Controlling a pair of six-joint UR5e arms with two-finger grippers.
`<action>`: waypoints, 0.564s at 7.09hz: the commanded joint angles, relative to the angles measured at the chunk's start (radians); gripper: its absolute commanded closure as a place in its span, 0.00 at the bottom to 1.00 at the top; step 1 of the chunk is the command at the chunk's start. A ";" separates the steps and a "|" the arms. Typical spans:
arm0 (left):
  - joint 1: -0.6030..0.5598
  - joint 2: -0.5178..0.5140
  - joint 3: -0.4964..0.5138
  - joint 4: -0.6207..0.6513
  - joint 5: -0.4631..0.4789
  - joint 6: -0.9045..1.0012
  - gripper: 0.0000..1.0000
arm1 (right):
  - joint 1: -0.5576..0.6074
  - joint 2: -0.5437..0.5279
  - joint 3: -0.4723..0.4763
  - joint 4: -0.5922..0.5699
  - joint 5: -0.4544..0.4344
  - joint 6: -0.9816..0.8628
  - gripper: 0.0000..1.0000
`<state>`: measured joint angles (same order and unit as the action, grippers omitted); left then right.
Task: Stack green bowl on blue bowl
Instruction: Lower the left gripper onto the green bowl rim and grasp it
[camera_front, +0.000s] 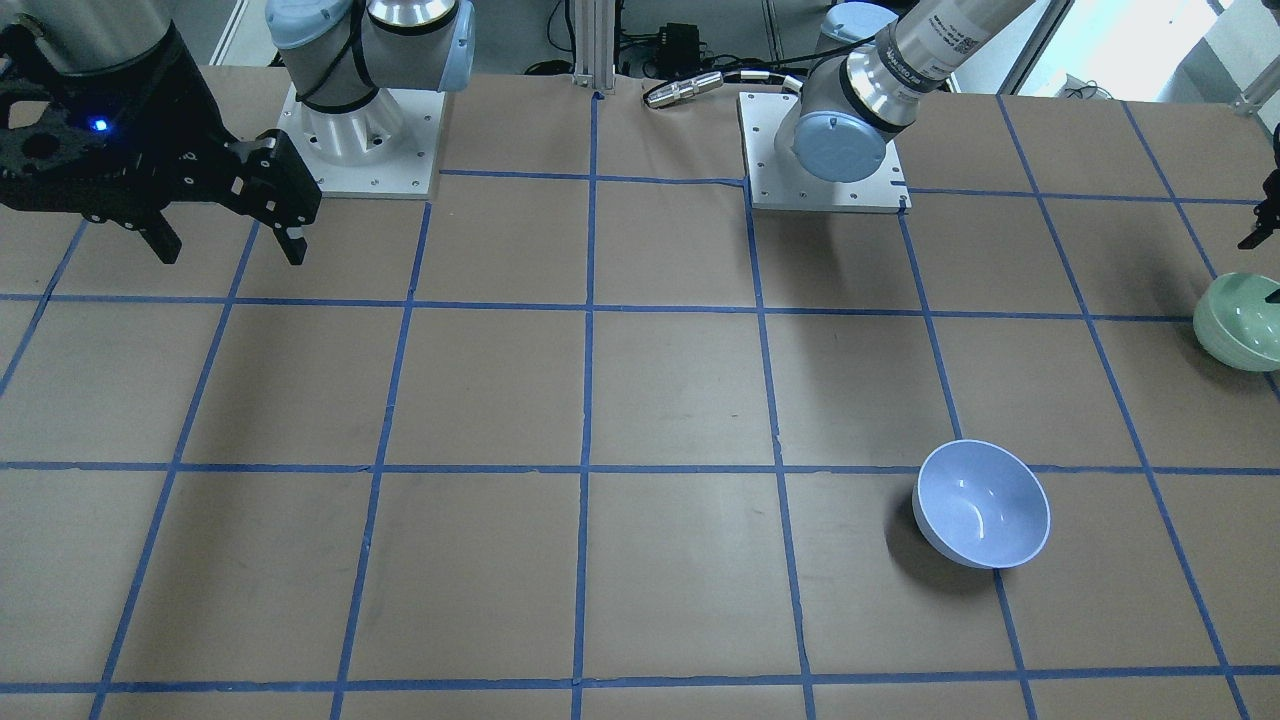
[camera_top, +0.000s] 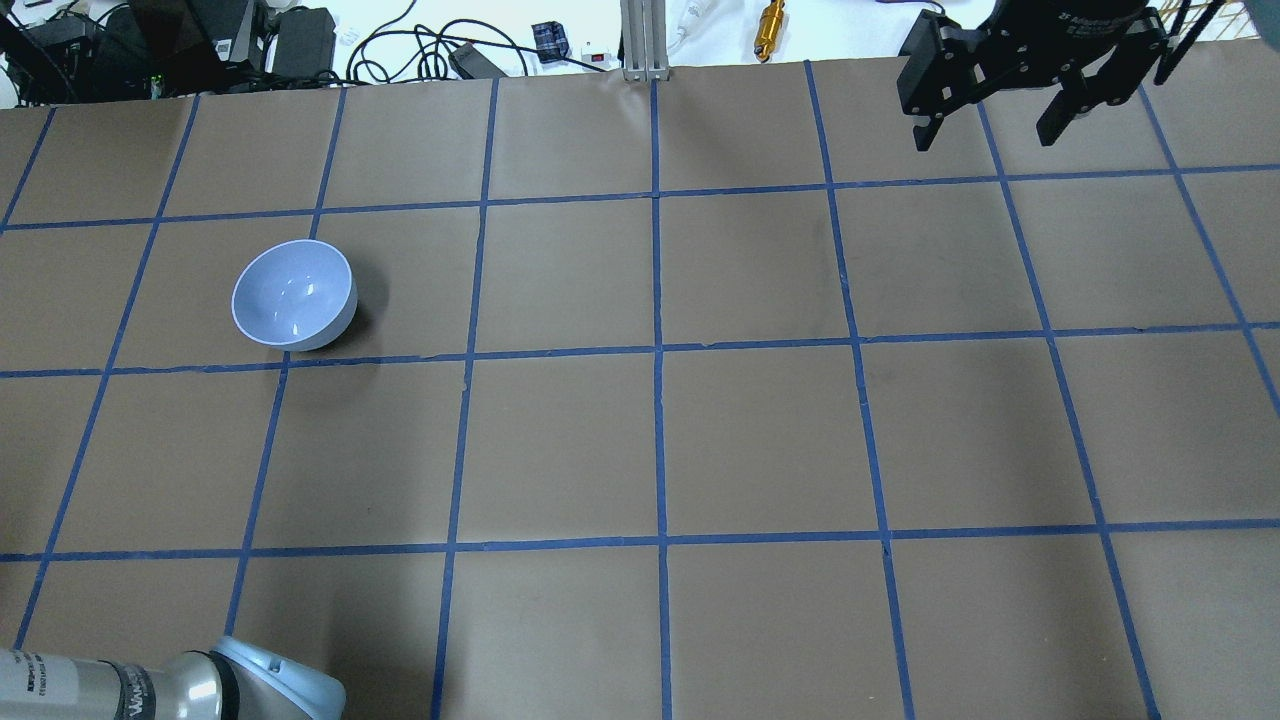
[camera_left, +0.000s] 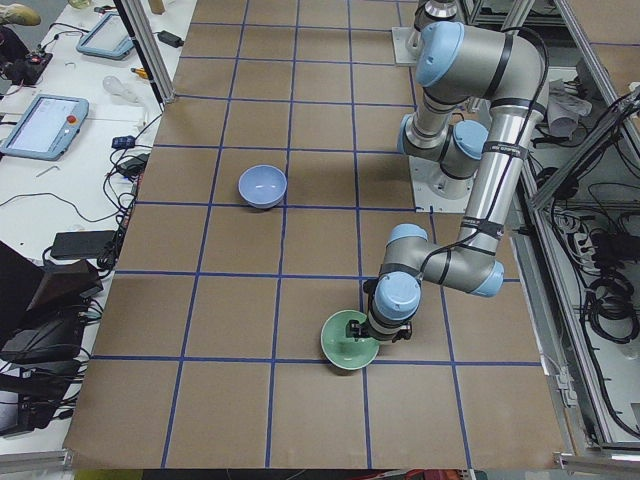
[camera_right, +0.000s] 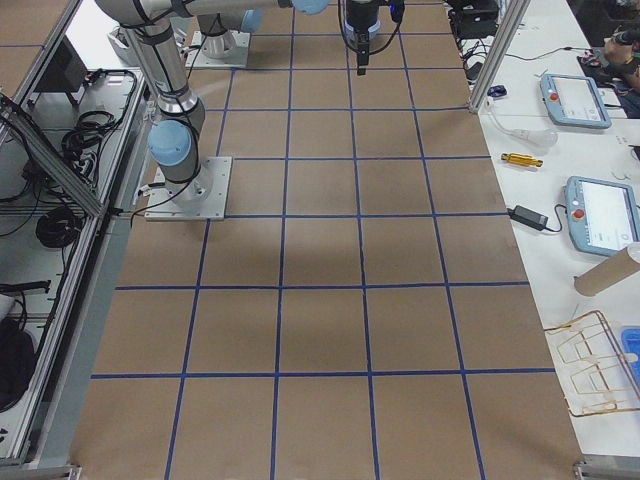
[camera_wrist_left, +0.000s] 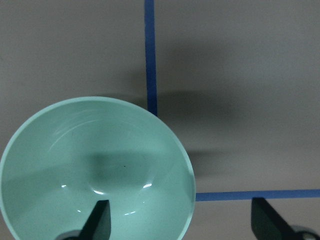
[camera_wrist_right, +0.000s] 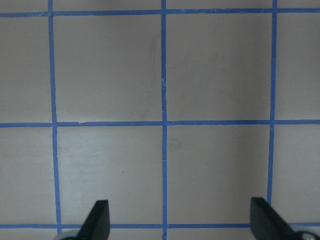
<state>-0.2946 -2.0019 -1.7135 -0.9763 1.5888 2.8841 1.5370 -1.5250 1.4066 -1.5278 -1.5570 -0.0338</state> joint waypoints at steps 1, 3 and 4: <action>0.005 -0.043 -0.001 0.013 0.000 0.017 0.00 | 0.000 -0.001 0.000 0.000 0.000 0.000 0.00; 0.020 -0.081 -0.003 0.036 -0.001 0.020 0.00 | 0.000 -0.001 0.000 0.000 0.002 0.000 0.00; 0.020 -0.092 -0.005 0.057 -0.001 0.024 0.00 | 0.000 -0.001 0.000 0.000 0.000 0.000 0.00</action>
<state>-0.2792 -2.0758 -1.7167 -0.9416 1.5882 2.9035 1.5370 -1.5262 1.4066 -1.5279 -1.5564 -0.0338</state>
